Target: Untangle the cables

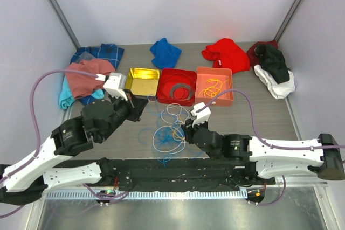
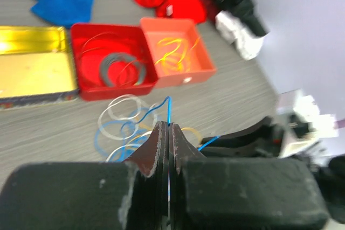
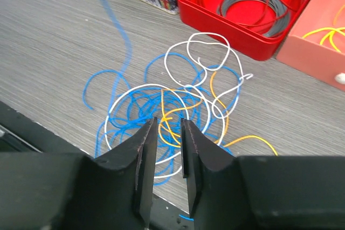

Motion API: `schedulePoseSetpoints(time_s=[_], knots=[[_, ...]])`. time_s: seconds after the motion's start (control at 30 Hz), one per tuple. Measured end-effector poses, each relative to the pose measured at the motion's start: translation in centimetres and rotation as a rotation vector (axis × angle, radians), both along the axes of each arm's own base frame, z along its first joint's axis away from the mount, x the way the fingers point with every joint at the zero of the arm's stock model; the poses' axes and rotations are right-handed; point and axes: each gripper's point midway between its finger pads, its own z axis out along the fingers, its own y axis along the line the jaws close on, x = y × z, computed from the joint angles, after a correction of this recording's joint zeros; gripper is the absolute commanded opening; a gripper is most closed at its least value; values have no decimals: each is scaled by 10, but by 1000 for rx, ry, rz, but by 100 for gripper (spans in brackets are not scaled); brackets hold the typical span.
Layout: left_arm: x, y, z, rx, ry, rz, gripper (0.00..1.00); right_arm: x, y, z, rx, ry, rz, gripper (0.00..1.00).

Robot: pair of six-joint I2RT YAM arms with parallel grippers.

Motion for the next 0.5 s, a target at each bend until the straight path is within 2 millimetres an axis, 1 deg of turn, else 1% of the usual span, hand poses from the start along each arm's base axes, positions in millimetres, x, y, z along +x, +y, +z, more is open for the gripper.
schedulePoseSetpoints(time_s=[0.07, 0.17, 0.23, 0.27, 0.3, 0.33, 0.4, 0.5], knots=[[2, 0, -11, 51, 13, 6, 0, 0, 4, 2, 18, -3, 9, 36], [6, -1, -21, 116, 19, 14, 0, -1, 9, 9, 56, -17, 26, 37], [8, 1, -21, 144, 10, 23, 0, 0, 10, 16, 79, -27, 29, 37], [9, 3, -17, 155, -1, 31, 0, 0, 10, 19, 91, -31, 29, 37], [11, 5, -10, 158, -15, 38, 0, 0, 10, 22, 100, -35, 29, 37], [13, 8, 3, 154, -40, 51, 0, 0, 9, 24, 111, -38, 30, 37], [15, 15, 35, 120, -95, 75, 0, 0, 8, 28, 127, -43, 31, 37], [17, 26, 91, 47, -187, 105, 0, -1, 4, 30, 141, -48, 31, 37]])
